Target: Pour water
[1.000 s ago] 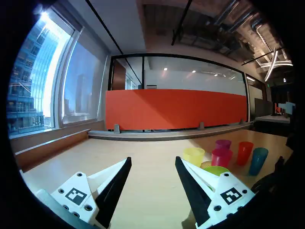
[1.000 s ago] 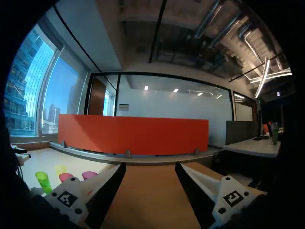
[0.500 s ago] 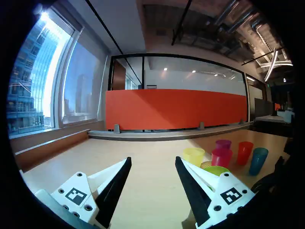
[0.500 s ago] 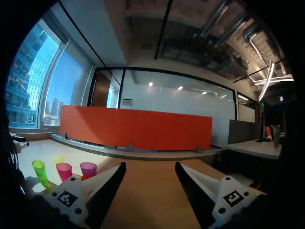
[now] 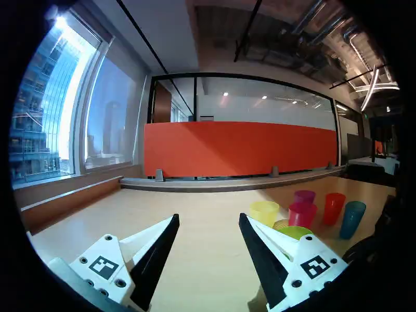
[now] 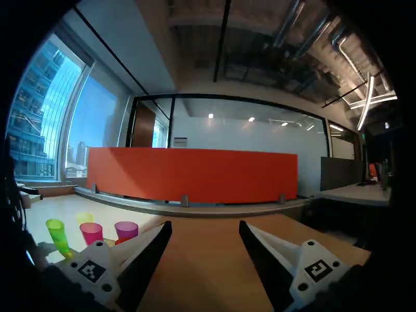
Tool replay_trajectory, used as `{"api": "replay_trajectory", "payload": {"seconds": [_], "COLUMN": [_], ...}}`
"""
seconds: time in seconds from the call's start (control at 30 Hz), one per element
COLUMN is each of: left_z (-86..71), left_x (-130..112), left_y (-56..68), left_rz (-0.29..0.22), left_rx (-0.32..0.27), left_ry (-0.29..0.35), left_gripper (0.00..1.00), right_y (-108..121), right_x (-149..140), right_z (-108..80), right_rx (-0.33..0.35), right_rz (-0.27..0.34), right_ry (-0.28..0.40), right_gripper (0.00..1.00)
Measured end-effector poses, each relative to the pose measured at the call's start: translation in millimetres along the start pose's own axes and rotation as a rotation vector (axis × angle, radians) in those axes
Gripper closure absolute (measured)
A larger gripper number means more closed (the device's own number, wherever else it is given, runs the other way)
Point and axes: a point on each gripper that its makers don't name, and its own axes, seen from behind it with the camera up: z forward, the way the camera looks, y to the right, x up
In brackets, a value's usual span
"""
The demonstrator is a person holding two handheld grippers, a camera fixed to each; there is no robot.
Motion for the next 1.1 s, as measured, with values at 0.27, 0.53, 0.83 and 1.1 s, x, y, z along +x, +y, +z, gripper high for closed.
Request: {"api": "replay_trajectory", "payload": {"seconds": [0.27, 0.53, 0.83, 1.1], "left_z": [0.3, 0.3, 0.5, 0.6], "left_x": [-0.1, 0.1, 0.0, -0.2], "left_y": [0.3, -0.2, -0.4, -0.3], "left_rz": [0.0, 0.0, 0.0, 0.0], "left_rx": [0.0, 0.0, 0.0, 0.0], "left_ry": [0.0, 0.0, 0.0, 0.0], "left_gripper": [0.15, 0.15, 0.15, 0.15], "right_y": [-9.3, -10.7, -3.5, -4.5], "right_x": [-11.2, -28.6, -43.4, -46.4], "right_z": [3.8, 8.9, 13.3, 13.1], "right_rx": [0.02, 0.022, 0.011, 0.007], "right_rz": [0.012, 0.038, 0.038, 0.035], "right_ry": [-0.007, -0.034, -0.057, -0.066], "right_gripper": [0.0, 0.0, 0.0, 0.0]}}
